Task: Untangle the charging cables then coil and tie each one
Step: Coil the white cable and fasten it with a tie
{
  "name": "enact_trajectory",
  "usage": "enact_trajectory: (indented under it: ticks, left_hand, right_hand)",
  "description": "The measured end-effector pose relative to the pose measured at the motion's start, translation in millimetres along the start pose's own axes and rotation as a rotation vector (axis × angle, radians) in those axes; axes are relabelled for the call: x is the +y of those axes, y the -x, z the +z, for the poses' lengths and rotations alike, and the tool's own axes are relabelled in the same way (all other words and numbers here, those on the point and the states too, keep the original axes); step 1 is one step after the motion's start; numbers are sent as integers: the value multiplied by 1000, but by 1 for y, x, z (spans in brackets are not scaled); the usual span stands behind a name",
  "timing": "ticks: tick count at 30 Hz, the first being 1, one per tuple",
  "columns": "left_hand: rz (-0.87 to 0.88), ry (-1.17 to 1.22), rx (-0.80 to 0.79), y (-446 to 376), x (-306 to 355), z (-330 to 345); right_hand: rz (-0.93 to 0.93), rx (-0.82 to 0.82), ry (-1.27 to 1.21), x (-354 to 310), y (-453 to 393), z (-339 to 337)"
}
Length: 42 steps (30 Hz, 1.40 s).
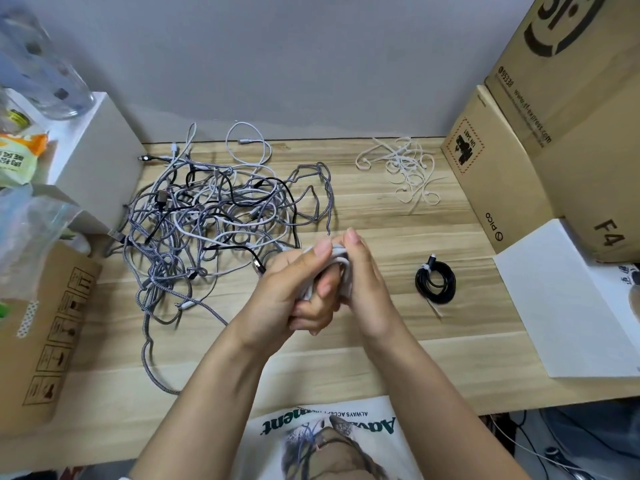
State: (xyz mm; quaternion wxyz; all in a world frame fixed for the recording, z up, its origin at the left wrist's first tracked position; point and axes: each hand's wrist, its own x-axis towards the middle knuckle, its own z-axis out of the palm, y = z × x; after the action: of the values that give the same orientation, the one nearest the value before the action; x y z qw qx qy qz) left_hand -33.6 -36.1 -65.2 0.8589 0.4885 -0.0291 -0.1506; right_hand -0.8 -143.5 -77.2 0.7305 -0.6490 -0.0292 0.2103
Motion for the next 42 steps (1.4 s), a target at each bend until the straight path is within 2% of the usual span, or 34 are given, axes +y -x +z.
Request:
enact_trajectory:
  ticks: [2,5,8,10,14,15,19,22,24,26,27,29,31,33,37,39,40,42]
  left_hand:
    - [20,-24,16,-5,-3,3]
    - [49,-32,45,-15,-10,10]
    - [57,-23,70,-31,-16,17]
    - [62,-57,57,-39,-16,19]
    - [45,-111,57,-59,-10,17]
    - [31,-143,63,-63,-7,14]
    - [-35,-139,46,-90,5,-5]
    - [-15,-87,72,-115,4,-14]
    - [5,-56,177,-131,1,-18]
    - [21,-25,301,-144,-5,-25]
    - [29,-5,347,-150,-7,-29]
    - [38,5,426,-153,-10,-34]
    - [37,-11,480,-155,-13,-37]
    - [25,-19,529,-156,-12,-39]
    - [14,21,586,-154,-8,-42]
    - [23,9,576,-150,-7,-44]
    - [33,-8,564,-147,-7,-45]
    - [50,-47,554,-140,-5,-46]
  right_hand:
    - [49,-15,-35,-2,-1,2]
    - [37,85,-26,-4,-4,-3]
    - [64,92,-30,-8,-16,-17]
    - [18,62,-11,-14,-23,-29]
    - [-82,-146,19,-32,-47,-55]
    - [-139,-196,74,-35,-55,-61]
    - [-626,-288,555,-42,-109,-81]
    - [-781,-396,670,-47,-151,-86]
    - [-733,-489,688,-42,-182,-89]
    - [-547,-542,652,-32,-218,-93]
    - [-419,-503,620,-22,-239,-97]
    - [-192,-293,698,4,-278,-110]
    - [-7,-79,964,28,-308,-125]
    - [165,-25,1118,44,-323,-136]
    - [171,53,1253,58,-325,-143]
    - [132,81,1183,60,-320,-141]
    - [110,92,1050,60,-315,-140]
    - [102,121,616,49,-296,-132]
